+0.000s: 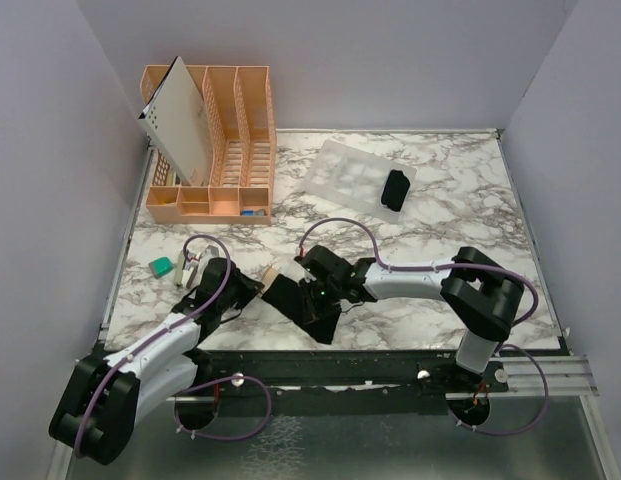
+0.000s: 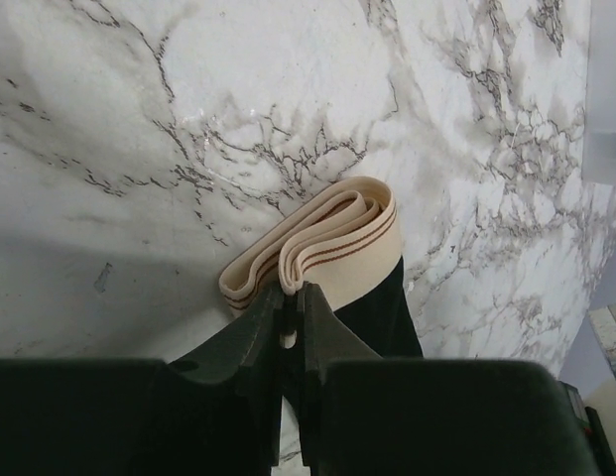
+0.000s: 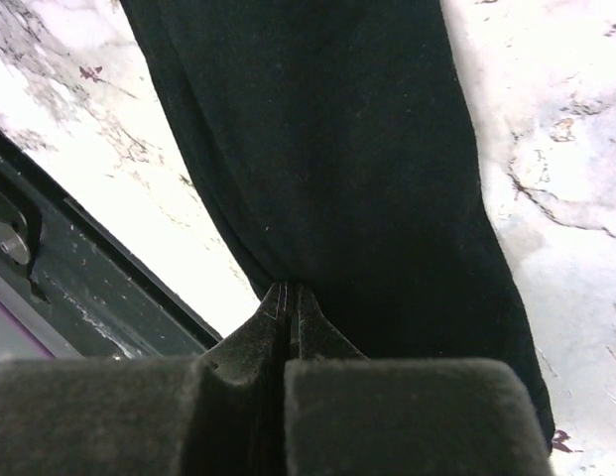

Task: Roll the underwear
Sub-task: Fold the underwear at the center of the board.

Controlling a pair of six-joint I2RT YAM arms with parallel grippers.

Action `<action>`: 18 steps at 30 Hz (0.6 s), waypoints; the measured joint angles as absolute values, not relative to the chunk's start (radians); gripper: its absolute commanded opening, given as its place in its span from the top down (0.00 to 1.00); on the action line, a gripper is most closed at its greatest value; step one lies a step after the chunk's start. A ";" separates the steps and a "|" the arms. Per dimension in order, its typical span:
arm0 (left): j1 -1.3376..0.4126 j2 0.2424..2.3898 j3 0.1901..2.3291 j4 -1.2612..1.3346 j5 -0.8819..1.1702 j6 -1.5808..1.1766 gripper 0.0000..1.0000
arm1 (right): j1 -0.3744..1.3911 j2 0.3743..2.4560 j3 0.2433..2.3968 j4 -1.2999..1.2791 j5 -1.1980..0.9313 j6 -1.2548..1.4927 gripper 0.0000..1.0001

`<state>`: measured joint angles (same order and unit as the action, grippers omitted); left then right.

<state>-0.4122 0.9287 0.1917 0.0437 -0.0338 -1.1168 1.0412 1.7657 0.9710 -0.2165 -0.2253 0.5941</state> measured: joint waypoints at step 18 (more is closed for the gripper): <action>-0.412 0.827 0.281 -0.220 -0.083 -1.136 0.43 | 1.045 1.770 0.969 -0.212 -0.202 0.636 0.99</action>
